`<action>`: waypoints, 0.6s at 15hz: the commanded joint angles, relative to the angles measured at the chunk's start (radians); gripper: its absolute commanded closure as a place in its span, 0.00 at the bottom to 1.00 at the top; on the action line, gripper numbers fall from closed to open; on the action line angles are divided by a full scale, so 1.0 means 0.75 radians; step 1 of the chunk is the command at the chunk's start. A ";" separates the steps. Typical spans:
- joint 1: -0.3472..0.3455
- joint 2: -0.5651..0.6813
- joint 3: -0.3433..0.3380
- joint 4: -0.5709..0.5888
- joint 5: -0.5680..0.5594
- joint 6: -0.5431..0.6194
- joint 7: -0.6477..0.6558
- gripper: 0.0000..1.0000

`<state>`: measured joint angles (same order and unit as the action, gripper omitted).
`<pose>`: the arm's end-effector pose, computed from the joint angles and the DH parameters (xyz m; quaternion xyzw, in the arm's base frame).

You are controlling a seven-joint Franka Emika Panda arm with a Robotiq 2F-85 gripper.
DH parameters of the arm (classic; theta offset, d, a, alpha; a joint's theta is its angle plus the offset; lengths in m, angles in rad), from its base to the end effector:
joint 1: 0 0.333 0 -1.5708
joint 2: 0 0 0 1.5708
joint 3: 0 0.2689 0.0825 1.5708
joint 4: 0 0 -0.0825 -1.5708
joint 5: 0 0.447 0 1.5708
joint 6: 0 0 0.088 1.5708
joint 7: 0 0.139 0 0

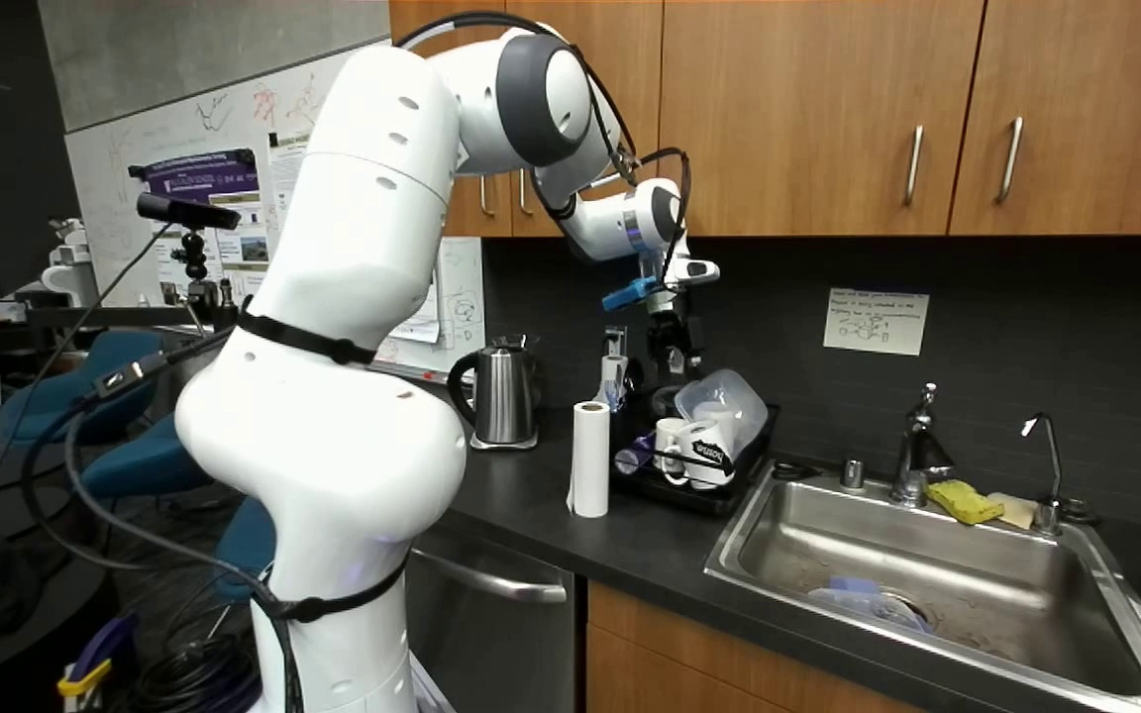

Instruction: Turn the paper towel slightly to the right and put the mug in the black basket

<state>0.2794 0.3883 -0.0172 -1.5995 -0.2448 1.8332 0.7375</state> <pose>0.6705 0.1527 0.2974 0.9710 -0.1930 -0.0106 0.1407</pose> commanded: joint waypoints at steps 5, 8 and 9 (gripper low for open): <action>-0.049 -0.262 0.083 -0.320 0.104 0.064 0.003 0.00; -0.052 -0.362 0.119 -0.481 0.169 0.100 0.006 0.00; -0.052 -0.406 0.133 -0.548 0.192 0.119 0.004 0.00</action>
<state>0.2570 0.2031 0.0483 -1.8499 -0.1484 1.8719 0.7376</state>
